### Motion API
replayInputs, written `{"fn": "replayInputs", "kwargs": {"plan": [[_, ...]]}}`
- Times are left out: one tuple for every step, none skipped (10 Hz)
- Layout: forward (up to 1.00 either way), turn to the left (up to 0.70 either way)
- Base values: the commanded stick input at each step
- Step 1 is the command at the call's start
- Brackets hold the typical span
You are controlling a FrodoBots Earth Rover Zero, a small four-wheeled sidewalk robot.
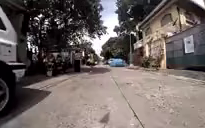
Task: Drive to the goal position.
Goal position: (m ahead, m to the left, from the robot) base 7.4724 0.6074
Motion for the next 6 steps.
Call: {"fn": "replayInputs", "kwargs": {"plan": [[0.70,0.00],[0.70,0.00],[0.70,0.00],[0.70,0.00],[0.70,0.00],[0.70,0.00]]}}
